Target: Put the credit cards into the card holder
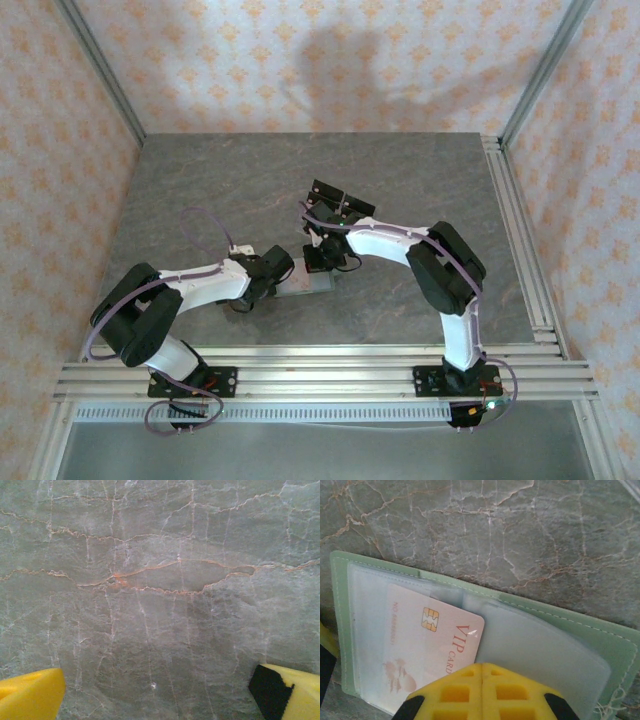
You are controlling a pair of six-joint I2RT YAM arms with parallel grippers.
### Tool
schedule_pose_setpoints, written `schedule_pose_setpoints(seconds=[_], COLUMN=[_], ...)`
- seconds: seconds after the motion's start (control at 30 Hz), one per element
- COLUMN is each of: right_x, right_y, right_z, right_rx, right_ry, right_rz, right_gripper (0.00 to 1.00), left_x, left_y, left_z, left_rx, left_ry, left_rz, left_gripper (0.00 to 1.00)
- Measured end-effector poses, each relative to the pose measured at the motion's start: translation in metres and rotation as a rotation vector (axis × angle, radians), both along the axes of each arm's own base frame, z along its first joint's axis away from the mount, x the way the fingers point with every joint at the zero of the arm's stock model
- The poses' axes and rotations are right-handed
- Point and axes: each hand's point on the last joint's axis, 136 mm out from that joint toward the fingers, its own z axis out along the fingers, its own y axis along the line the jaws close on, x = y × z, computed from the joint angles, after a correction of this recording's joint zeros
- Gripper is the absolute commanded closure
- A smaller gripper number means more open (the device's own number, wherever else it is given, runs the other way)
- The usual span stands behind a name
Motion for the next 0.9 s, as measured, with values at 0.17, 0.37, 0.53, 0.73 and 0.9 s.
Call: schedule_pose_setpoints(seconds=[0.17,0.37,0.53,0.73,0.9], right_x=[-0.002,-0.004,-0.003,-0.003,-0.004], right_y=[0.001,0.004,0.012,0.016,0.018], right_z=[-0.002,-0.005,-0.005,-0.004,-0.004], right_rx=[0.005,0.014,0.026,0.032,0.039], right_ry=[0.014,0.031,0.039,0.044,0.050], right_rz=[0.006,0.014,0.025,0.030,0.030], right_gripper=[1.00,1.00,1.00,1.00,1.00], left_x=[0.000,0.000,0.000,0.000,0.000], left_y=[0.000,0.000,0.000,0.000,0.000], left_z=[0.000,0.000,-0.001,-0.001,-0.001], left_rx=[0.000,0.000,-0.002,-0.003,-0.003], left_ry=[0.000,0.000,-0.002,-0.004,-0.004], left_rz=[0.000,0.000,0.000,0.000,-0.001], left_gripper=[0.00,0.00,0.00,0.00,0.00])
